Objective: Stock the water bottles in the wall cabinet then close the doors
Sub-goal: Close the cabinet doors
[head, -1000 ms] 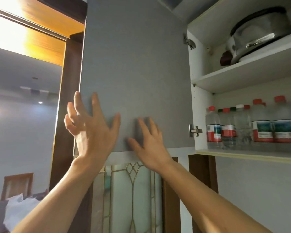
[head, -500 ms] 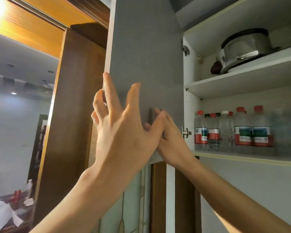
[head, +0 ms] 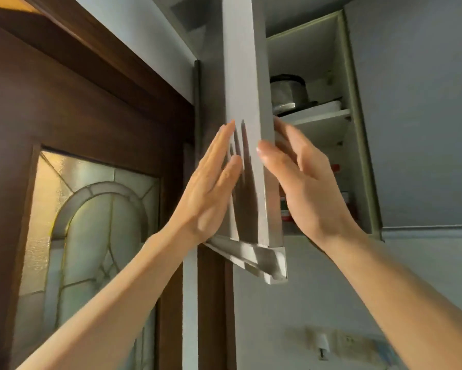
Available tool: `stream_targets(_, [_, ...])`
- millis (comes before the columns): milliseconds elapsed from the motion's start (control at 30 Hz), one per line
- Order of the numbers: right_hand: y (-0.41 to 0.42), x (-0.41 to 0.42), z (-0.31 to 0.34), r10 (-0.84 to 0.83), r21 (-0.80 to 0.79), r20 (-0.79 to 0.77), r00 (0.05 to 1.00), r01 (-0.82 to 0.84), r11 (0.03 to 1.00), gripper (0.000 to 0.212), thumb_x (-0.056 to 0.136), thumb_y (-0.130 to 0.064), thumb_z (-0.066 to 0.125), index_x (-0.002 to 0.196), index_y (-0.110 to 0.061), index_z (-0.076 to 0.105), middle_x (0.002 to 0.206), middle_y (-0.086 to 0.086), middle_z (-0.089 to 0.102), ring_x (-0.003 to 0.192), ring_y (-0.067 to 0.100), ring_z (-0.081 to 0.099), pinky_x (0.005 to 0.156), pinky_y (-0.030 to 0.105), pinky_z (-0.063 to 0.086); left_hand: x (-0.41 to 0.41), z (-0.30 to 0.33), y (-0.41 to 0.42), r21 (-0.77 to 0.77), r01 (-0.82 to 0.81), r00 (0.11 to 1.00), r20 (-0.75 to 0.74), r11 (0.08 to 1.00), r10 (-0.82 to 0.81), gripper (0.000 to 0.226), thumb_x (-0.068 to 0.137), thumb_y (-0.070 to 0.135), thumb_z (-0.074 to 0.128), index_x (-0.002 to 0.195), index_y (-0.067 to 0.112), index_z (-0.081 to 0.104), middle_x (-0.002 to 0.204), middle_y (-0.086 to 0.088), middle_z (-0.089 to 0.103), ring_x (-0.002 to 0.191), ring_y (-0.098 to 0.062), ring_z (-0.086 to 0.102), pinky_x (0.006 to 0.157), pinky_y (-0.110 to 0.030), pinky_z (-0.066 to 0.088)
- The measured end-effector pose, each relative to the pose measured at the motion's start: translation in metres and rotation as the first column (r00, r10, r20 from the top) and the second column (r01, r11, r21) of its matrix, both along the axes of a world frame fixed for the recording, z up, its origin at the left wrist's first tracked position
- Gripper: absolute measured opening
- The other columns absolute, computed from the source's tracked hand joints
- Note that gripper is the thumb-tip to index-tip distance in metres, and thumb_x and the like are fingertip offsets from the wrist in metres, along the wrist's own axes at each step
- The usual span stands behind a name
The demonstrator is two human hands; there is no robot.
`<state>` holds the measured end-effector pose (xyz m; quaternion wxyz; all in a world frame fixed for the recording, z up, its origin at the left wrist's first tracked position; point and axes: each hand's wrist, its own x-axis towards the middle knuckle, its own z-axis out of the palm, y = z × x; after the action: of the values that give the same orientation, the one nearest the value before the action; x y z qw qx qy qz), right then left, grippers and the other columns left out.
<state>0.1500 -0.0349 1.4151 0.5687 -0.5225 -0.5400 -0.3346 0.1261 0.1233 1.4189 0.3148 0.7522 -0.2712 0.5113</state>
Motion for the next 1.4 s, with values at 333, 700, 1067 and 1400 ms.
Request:
stream_targets(333, [-0.082, 0.044, -0.009, -0.397, 0.076, 0.041, 0.917, 0.393, 0.916, 0.063, 0.096, -0.017, 0.068, 0.152, -0.02, 0.041, 0.145, -0.005, 0.057, 0.129, 0.007, 0.057, 0.103, 0.029, 0.053, 0.114, -0.016, -0.068, -0.061, -0.007, 0.994, 0.107, 0.998, 0.013, 0.059, 0.104, 0.049, 0.026, 0.16, 0.037, 0.012, 0.168, 0.021, 0.0, 0.153, 0.003, 0.001, 0.126, -0.029, 0.004])
stream_targets(700, [-0.138, 0.144, -0.014, -0.738, 0.007, 0.038, 0.673, 0.739, 0.674, 0.068, 0.099, -0.019, 0.06, 0.16, -0.017, 0.027, 0.161, -0.003, 0.037, 0.145, 0.007, 0.035, 0.118, 0.032, 0.036, 0.205, -0.016, -0.133, -0.133, -0.186, 0.959, 0.192, 0.973, 0.209, 0.056, 0.104, 0.037, 0.034, 0.158, 0.022, 0.03, 0.168, -0.007, 0.017, 0.155, -0.027, 0.01, 0.124, -0.051, 0.012])
stream_targets(1067, [-0.159, 0.258, -0.017, -0.889, -0.112, 0.158, 0.43, 0.902, 0.417, 0.072, 0.103, -0.02, 0.049, 0.162, -0.008, 0.009, 0.17, 0.005, 0.008, 0.157, 0.023, 0.003, 0.127, 0.041, 0.008, 0.289, -0.017, -0.157, -0.069, -0.404, 0.888, 0.211, 0.912, 0.409, 0.058, 0.105, 0.036, 0.044, 0.156, 0.009, 0.033, 0.165, -0.013, 0.024, 0.153, -0.033, 0.016, 0.123, -0.051, 0.016])
stream_targets(1400, [-0.16, 0.312, -0.024, -0.938, -0.061, 0.345, 0.039, 0.998, 0.019, 0.071, 0.103, -0.039, 0.032, 0.161, -0.003, 0.014, 0.17, 0.011, 0.003, 0.157, 0.031, -0.002, 0.126, 0.053, 0.0, 0.34, -0.017, -0.162, -0.105, -0.456, 0.862, 0.195, 0.884, 0.468, 0.063, 0.1, 0.043, 0.047, 0.156, 0.016, 0.035, 0.167, -0.008, 0.022, 0.155, -0.03, 0.013, 0.125, -0.046, 0.006])
